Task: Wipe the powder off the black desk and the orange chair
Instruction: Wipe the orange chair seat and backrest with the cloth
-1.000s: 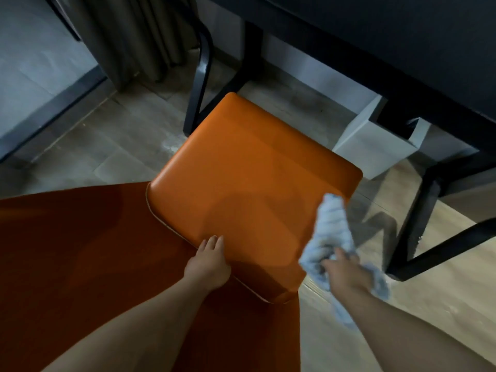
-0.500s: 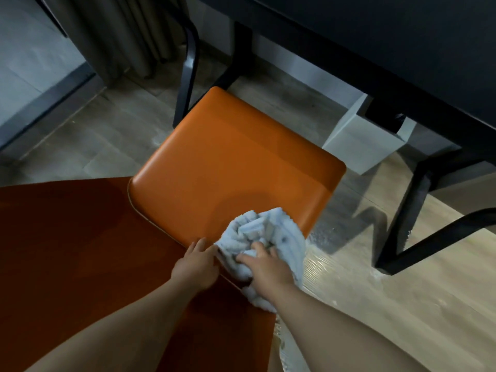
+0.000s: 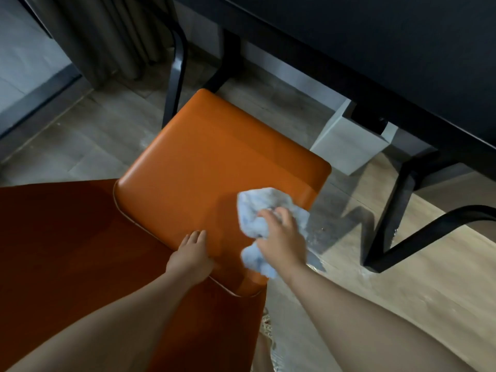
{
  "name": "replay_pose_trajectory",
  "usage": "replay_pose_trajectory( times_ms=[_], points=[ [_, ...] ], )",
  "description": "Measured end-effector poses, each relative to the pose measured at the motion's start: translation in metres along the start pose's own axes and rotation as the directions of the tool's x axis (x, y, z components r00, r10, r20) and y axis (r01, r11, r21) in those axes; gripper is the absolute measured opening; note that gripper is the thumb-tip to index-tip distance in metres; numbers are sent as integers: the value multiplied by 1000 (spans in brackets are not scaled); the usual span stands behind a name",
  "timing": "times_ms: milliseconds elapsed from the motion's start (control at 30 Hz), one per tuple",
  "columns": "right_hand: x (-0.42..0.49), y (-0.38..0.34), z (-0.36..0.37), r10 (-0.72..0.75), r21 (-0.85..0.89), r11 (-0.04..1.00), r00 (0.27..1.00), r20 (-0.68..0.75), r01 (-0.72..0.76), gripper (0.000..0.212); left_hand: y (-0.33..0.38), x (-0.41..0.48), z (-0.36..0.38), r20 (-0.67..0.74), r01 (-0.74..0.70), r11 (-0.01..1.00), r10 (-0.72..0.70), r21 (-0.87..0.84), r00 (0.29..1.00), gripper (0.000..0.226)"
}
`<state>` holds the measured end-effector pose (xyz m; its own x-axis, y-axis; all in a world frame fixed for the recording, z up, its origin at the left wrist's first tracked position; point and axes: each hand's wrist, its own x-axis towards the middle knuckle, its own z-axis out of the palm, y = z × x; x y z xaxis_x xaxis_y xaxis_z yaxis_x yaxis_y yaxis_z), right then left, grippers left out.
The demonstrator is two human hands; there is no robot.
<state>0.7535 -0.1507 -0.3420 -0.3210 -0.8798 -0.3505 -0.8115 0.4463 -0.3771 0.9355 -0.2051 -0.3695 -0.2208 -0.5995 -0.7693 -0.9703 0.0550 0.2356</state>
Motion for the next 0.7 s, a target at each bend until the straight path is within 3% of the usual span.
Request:
replay_pose_trajectory(
  times_ms=[67,133,200,367,433,500,533,600,667,700],
  points=[
    [-1,-21,24,-124,18,992,973,197,123,58,-8,5,4,-57,-18,1000,17,-24,998,73],
    [-6,-27,44,-181,-5,980,901,394,199,59,-15,6,6,-100,-23,998,17,-60,995,63],
    [-10,-17,51,-170,-4,981,876,451,192,55,-20,7,8,-92,-11,998,6,-62,996,62],
    [-4,20,33,-54,-110,990,947,316,93,44,-18,5,6,-3,29,999,-29,-29,1000,84],
    [2,32,21,188,-42,982,970,154,-184,35,-12,3,4,18,38,999,-38,-19,999,84],
    [9,39,7,411,103,907,911,-4,-409,32,-7,2,0,12,45,999,-45,-7,999,87],
    [11,39,2,398,112,914,915,-63,-389,33,-6,4,-1,13,47,999,-47,-9,999,90],
    [10,26,-3,179,35,984,980,-87,-177,47,-4,8,-1,20,52,998,-51,-25,998,93],
    [8,8,8,-35,72,997,999,14,34,53,-4,11,1,-10,51,998,-52,-40,999,90],
    [5,2,18,-109,82,992,984,140,98,53,-5,13,3,-45,42,998,-44,-55,998,87]
  ],
)
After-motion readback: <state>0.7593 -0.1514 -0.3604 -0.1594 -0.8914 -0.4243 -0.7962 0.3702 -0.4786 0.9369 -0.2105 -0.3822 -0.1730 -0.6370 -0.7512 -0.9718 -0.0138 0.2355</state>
